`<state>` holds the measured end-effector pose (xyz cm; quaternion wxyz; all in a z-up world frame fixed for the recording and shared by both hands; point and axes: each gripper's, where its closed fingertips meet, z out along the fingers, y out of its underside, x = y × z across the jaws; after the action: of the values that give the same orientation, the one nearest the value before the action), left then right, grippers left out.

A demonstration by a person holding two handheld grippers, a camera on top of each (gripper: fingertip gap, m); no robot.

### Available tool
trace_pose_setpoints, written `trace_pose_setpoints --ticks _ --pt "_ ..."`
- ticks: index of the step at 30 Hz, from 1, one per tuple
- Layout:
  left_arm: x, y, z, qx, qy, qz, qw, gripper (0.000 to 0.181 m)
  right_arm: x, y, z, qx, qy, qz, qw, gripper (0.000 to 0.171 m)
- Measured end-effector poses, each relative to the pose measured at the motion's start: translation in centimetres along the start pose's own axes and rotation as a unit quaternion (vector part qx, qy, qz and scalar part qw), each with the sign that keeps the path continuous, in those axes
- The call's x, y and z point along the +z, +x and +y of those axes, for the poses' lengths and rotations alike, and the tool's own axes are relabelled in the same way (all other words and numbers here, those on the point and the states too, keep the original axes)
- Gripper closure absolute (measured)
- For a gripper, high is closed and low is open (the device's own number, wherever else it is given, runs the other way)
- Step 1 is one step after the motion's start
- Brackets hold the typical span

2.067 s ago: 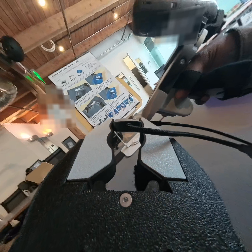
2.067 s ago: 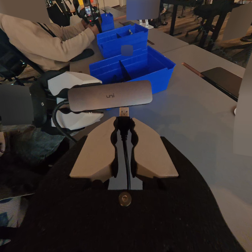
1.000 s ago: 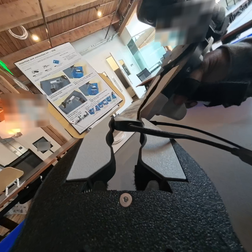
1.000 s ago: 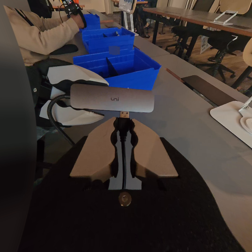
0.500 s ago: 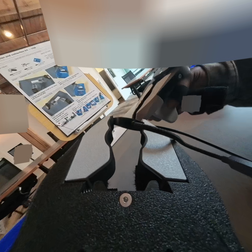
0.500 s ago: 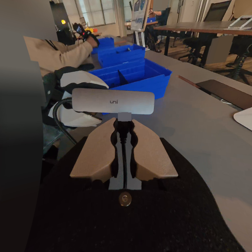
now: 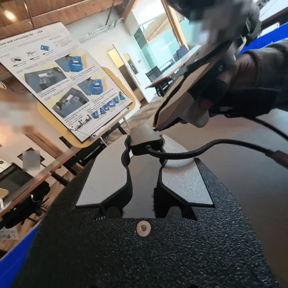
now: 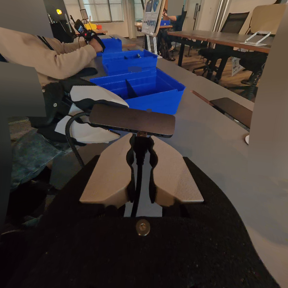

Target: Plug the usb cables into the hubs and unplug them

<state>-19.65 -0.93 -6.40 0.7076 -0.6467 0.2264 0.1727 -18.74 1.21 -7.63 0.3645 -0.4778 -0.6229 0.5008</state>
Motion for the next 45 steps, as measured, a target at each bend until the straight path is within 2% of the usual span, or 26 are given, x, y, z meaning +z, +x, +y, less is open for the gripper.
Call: trace_pose_setpoints --ticks 3,11,15,21,26,27,28,31,35,37,40,45 --pt "-0.1 0.2 0.1 0.019 0.002 -0.001 1.0 0.146 0.1 0.0 0.5 0.001 -0.014 0.004 1.0 0.157" --pt "-0.3 -0.1 -0.9 0.034 0.019 -0.02 0.999 0.146 -0.2 -0.3 -0.6 -0.029 0.01 0.03 0.999 0.156" --pt "-0.5 -0.6 -1.4 0.043 0.025 -0.039 0.998 0.146 -0.3 0.2 -1.0 -0.057 0.017 0.062 0.996 0.143" --pt "-1.0 -1.3 -1.4 0.039 0.031 -0.049 0.998 0.146 -1.0 0.1 -0.6 -0.048 0.022 0.049 0.997 0.137" --pt "-0.9 -1.0 -1.8 0.041 0.042 -0.046 0.997 0.146 -0.4 -0.6 0.1 -0.057 0.013 0.025 0.998 0.14" --pt "-0.9 -0.8 -1.9 0.042 0.043 -0.042 0.997 0.147 -0.3 -0.5 0.0 -0.061 0.013 0.027 0.998 0.153" --pt "-0.9 -0.8 -1.8 0.043 0.041 -0.043 0.997 0.146 -0.3 -0.6 -0.1 -0.064 0.017 0.028 0.997 0.156" --pt "-1.1 -0.9 -2.0 0.045 0.045 -0.045 0.997 0.146 -0.3 -0.7 -0.4 -0.072 0.011 0.036 0.997 0.156" --pt "-1.3 -1.1 -2.1 0.07 0.031 -0.052 0.996 0.146 -0.2 -1.0 -0.7 -0.126 -0.012 0.087 0.988 0.157" --pt "-1.5 -1.2 -2.5 0.072 0.034 -0.051 0.995 0.146 -0.3 -1.3 -1.0 -0.108 -0.006 0.085 0.99 0.157" --pt "-1.5 -0.8 -1.5 0.094 -0.002 -0.028 0.995 0.146 -0.3 -1.4 -0.5 -0.111 -0.017 0.082 0.99 0.157" --pt "-1.4 -0.4 -1.2 0.057 0.0 -0.009 0.998 0.146 -0.3 -1.3 0.2 -0.091 -0.011 0.077 0.993 0.157"
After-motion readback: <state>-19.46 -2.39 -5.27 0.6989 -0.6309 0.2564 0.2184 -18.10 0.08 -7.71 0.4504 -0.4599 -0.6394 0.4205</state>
